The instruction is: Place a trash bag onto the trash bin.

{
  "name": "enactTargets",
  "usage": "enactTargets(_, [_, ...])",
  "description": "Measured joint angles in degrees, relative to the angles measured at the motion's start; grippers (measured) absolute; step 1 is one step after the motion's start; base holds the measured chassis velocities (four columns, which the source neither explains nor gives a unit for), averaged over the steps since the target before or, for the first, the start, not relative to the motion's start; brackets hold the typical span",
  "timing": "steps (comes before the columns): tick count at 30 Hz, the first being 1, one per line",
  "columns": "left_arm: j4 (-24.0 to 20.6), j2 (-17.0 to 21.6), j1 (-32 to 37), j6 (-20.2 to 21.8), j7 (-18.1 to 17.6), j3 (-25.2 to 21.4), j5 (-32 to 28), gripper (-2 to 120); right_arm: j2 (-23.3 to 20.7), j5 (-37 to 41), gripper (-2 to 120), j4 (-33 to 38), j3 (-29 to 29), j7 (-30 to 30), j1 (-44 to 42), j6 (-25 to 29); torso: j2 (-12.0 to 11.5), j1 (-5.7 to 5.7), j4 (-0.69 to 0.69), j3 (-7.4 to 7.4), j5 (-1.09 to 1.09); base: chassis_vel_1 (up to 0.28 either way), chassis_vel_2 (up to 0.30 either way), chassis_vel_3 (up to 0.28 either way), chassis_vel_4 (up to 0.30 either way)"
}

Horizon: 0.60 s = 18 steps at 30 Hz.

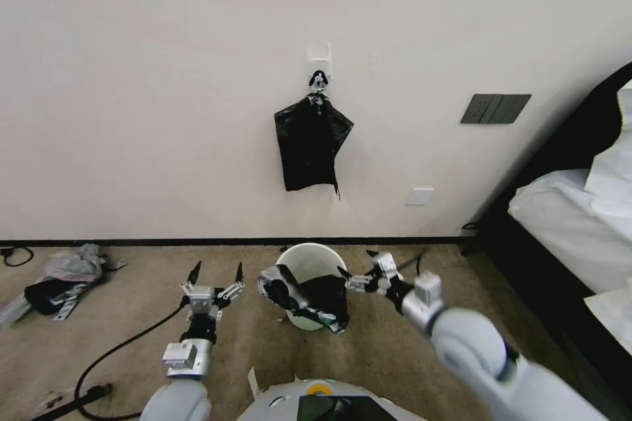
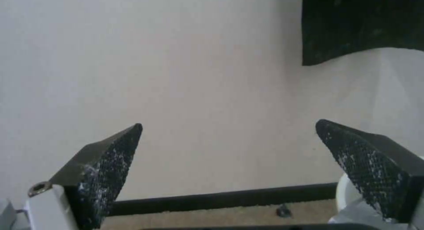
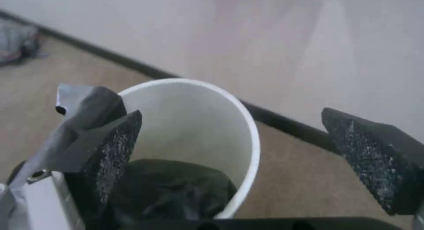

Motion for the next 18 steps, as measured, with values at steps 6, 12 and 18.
enactTargets(6, [-5.1,-5.7,6.0,-0.3,0.3,-3.3,5.7,100,-3.8,10.5,100,-3.0,-0.2,-0.9,10.4,-9.8,0.0,0.0,0.02,0.0,0.02,0.0,0.0,0.0,0.0])
enactTargets(12, [-5.0,-8.7,8.4,-4.6,1.6,-4.9,8.4,100,-9.7,21.5,100,-10.0,-5.4,-5.0,25.8,-16.2,0.0,0.0,0.03,0.01,-0.02,0.0,0.0,0.0,0.0])
enactTargets(18, [-4.1,-12.0,11.0,-9.3,2.6,-6.5,11.2,100,-12.2,20.8,100,-24.9,-20.3,-15.5,45.7,-15.6,0.0,0.0,0.02,0.01,-0.03,0.0,0.0,0.0,0.0])
